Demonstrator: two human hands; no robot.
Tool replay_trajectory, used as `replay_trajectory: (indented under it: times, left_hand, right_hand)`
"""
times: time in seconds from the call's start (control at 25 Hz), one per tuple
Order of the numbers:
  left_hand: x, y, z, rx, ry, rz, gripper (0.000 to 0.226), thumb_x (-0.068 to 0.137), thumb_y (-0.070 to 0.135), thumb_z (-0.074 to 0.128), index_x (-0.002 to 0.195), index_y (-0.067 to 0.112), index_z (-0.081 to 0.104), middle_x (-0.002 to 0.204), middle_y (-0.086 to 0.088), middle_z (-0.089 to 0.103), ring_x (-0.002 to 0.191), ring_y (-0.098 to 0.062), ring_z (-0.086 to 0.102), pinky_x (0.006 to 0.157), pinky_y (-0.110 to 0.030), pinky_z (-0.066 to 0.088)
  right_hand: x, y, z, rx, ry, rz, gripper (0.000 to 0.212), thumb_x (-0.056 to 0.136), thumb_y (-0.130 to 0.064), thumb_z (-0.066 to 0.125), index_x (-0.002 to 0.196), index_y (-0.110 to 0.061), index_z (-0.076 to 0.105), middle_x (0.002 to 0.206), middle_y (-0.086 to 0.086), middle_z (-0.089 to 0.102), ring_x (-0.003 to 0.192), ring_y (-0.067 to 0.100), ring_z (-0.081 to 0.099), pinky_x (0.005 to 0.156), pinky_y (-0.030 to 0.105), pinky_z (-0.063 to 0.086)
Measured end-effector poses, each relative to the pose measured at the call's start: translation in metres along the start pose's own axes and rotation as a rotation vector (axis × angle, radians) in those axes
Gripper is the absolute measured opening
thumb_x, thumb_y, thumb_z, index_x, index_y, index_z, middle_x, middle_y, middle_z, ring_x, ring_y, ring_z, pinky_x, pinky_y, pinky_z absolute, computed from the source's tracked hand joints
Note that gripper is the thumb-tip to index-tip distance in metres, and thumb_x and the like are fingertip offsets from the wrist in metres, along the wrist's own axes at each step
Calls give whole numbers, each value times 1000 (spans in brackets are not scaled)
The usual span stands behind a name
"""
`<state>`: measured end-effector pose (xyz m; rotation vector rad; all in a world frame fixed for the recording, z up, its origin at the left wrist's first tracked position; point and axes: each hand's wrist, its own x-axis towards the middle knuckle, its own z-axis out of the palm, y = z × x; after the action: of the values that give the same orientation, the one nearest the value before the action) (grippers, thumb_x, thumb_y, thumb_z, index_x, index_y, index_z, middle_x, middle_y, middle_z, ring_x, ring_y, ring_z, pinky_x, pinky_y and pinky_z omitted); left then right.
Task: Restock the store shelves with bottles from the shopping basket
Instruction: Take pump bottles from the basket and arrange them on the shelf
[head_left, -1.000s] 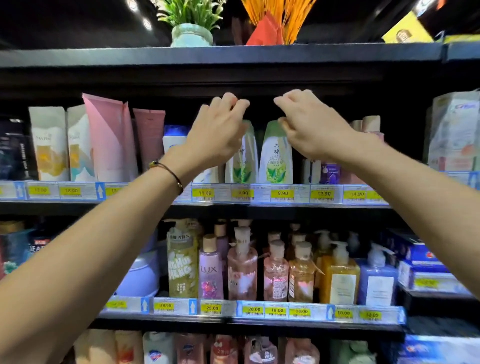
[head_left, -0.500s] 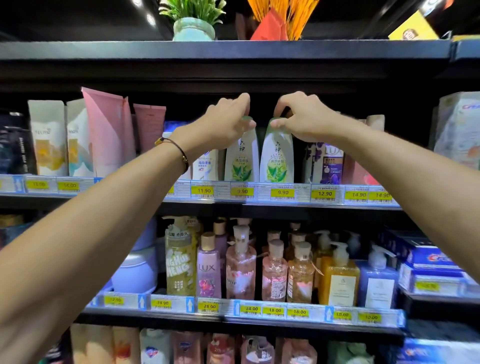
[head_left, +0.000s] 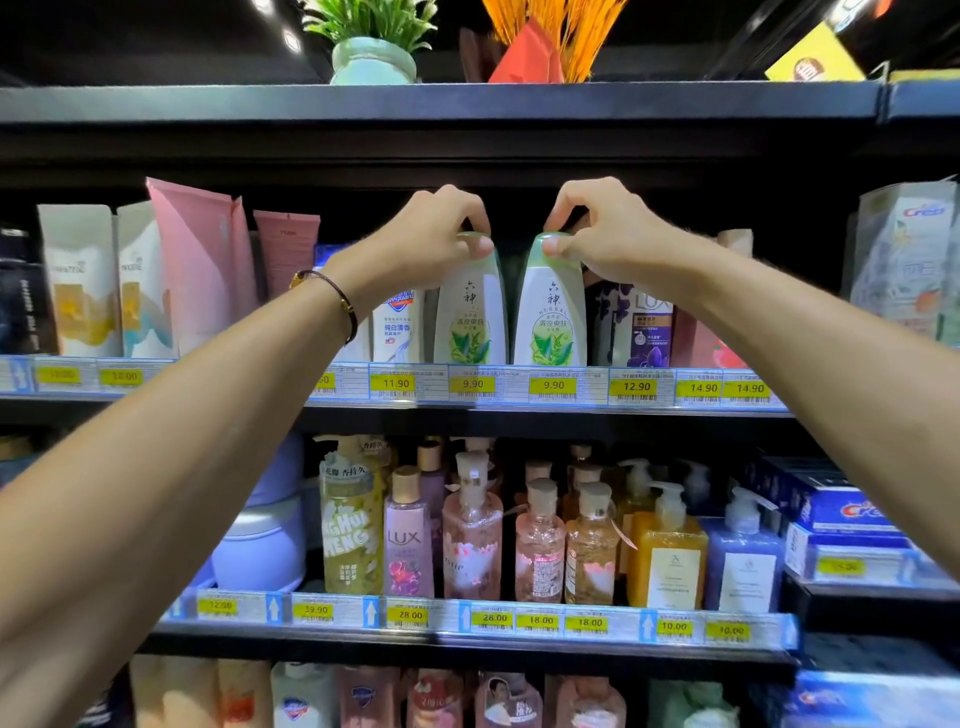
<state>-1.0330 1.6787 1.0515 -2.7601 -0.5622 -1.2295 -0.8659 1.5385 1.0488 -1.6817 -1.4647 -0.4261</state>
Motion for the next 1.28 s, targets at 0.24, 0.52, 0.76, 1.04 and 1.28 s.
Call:
replay_trajectory:
  times: [0.24,0.52,0.76,1.04,1.28]
  left_hand:
    - [-2,3,-5,42,-66,-26,29,101,41,57,124,23,61,118,-6,60,102,-25,57,83,-38,46]
    - [-7,53,6,-53,304,126,26,95,37,56,111,18,63,112,-9,60,107,-32,59,100,-56,44]
    - [11,129,45,171,279,255,39,102,44,50,131,20,56,126,-8,55,118,-33,52,98,-49,34]
    - [32,160,77,302,47,108,53,104,53,41,142,17,43,130,-15,49,116,-39,54,102,-49,31]
    - [41,153,80,61,-60,51,46,99,37,62,138,19,46,133,-13,41,112,-40,54,97,-45,44]
  right_hand:
    - [-3,-3,-11,-112,-65,-37,28,91,-37,71,113,-22,63,119,7,61,103,24,64,94,44,55]
    - [-30,11,-78,-268,99,-194,20,98,-21,57,113,-19,69,105,2,69,90,12,64,74,20,48]
    - [-53,73,-113,-536,120,-175,29,94,-22,56,121,-18,66,122,10,66,114,32,59,97,49,50]
    - [-53,119,-110,-439,74,-77,41,97,-38,59,128,-12,59,110,9,55,106,31,56,89,37,44]
    - [-52,125,-106,8,68,70,28,93,-28,68,117,-18,61,91,6,66,85,22,71,71,40,64]
